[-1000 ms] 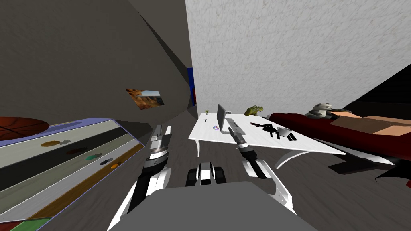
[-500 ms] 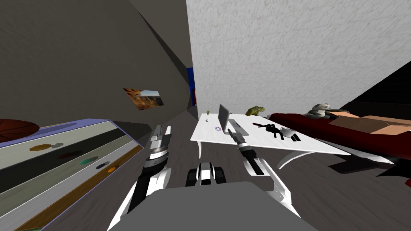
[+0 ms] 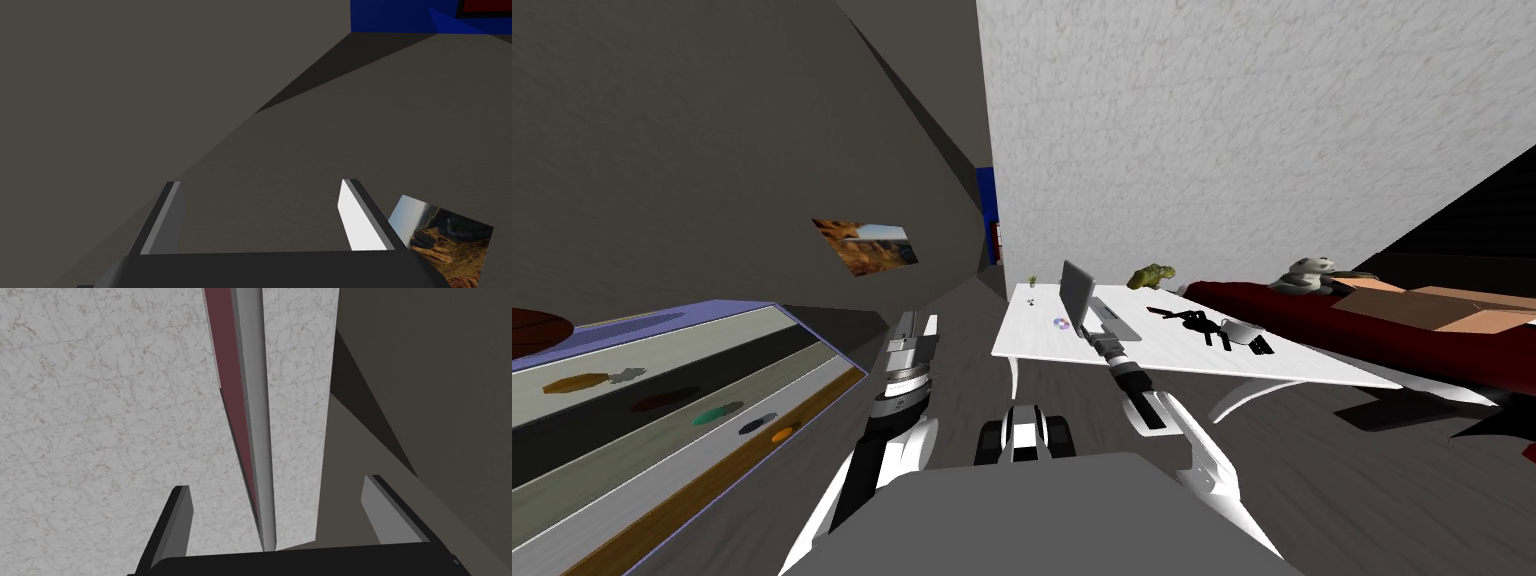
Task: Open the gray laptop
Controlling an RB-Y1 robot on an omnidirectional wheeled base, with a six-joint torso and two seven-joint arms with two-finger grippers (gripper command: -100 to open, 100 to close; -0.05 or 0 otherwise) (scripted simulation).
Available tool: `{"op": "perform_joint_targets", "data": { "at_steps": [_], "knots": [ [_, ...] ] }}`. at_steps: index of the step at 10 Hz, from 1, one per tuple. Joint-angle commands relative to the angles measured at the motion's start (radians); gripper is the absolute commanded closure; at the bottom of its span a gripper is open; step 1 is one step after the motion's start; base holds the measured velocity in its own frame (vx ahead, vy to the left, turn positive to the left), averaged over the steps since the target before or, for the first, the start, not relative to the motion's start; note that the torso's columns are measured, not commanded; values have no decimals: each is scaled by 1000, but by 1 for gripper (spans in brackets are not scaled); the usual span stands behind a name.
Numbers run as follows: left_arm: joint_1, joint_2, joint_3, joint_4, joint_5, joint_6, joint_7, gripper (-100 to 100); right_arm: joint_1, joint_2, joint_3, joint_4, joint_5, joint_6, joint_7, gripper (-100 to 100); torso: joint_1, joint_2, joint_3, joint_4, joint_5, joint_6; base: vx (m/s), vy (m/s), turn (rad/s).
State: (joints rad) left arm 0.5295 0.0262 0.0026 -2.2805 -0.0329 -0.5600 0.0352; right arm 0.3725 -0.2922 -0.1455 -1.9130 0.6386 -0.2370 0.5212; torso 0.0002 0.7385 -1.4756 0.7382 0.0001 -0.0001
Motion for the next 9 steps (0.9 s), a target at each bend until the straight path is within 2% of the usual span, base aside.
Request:
{"op": "perform_joint_targets", "data": {
  "at_steps": [1, 5, 9],
  "knots": [
    [0, 0, 0, 0, 0, 0, 0, 0, -21, -54, -14, 45, 59, 37, 47, -100, 0, 0, 0, 0, 0, 0, 53, 112, -33],
    [0, 0, 0, 0, 0, 0, 0, 0, -49, -123, -30, 112, 157, 92, 125, -100, 0, 0, 0, 0, 0, 0, 71, 108, -29],
    [0, 0, 0, 0, 0, 0, 0, 0, -73, -173, -44, 170, 238, 138, 191, -100, -1, 0, 0, 0, 0, 0, 51, 96, -27]
  ]
}}
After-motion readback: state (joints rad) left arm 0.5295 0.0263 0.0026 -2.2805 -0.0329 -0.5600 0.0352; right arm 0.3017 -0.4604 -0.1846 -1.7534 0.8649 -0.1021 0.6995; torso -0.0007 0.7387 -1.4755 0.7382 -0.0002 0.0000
